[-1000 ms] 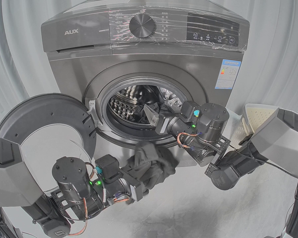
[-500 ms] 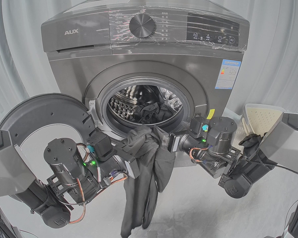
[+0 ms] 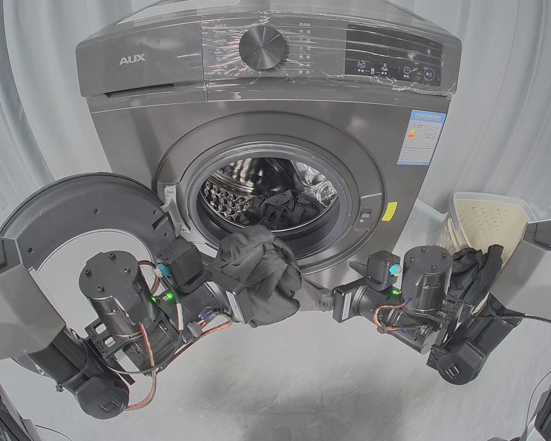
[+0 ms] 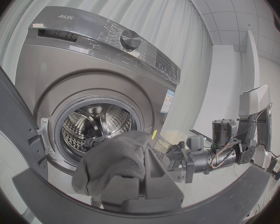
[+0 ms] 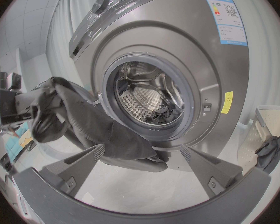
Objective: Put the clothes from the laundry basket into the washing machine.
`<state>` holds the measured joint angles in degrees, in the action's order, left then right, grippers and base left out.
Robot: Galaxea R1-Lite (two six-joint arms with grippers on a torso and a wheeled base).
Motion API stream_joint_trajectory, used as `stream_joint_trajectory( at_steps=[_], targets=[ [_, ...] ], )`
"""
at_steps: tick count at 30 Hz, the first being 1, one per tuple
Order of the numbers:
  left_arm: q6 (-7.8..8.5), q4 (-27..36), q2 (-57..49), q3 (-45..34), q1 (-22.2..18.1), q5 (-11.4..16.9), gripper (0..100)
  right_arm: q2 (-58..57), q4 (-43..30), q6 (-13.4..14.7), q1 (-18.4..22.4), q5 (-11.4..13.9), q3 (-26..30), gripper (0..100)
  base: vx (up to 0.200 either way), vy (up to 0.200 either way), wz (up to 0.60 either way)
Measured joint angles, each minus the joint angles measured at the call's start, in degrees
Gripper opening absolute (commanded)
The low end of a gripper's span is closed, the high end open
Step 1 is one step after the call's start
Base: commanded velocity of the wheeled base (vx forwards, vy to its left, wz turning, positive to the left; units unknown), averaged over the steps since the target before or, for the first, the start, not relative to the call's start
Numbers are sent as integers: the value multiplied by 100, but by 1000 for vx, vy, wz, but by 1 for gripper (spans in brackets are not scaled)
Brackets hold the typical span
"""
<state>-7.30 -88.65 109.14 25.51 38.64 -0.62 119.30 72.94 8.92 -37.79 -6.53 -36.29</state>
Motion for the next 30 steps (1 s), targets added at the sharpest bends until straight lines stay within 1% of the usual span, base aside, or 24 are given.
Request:
stream_joint_trajectory(
  at_steps=[3, 6, 11, 17, 24, 28, 29, 30],
  targets=[
    [-5, -2, 9, 11, -23, 2, 0, -48, 118, -61, 1, 257, 250, 100, 0, 0, 0],
    [-5, 0, 26, 11, -48, 5, 0, -67, 230, -94, -35, 427, 424, 100, 0, 0, 0],
    [-5, 0, 37, 13, -63, 11, 0, -55, 252, -162, -88, 468, 451, 100, 0, 0, 0],
    [6, -2, 37, -22, -61, 46, 0, 40, 257, -168, -79, 501, 206, 100, 0, 0, 0],
    [9, -6, 10, -60, -9, 62, 0, 221, 257, -193, -74, 618, -85, 100, 0, 0, 0],
    [-38, -11, -5, -68, -1, 62, 0, 389, 274, -246, -66, 653, -345, 100, 0, 0, 0],
    [-50, -9, -7, -71, 2, 65, 0, 444, 299, -255, -63, 669, -419, 0, 0, 0, 0],
    [-61, -6, -7, -72, 2, 65, 0, 490, 345, -261, -63, 686, -477, 0, 0, 0, 0]
  ],
)
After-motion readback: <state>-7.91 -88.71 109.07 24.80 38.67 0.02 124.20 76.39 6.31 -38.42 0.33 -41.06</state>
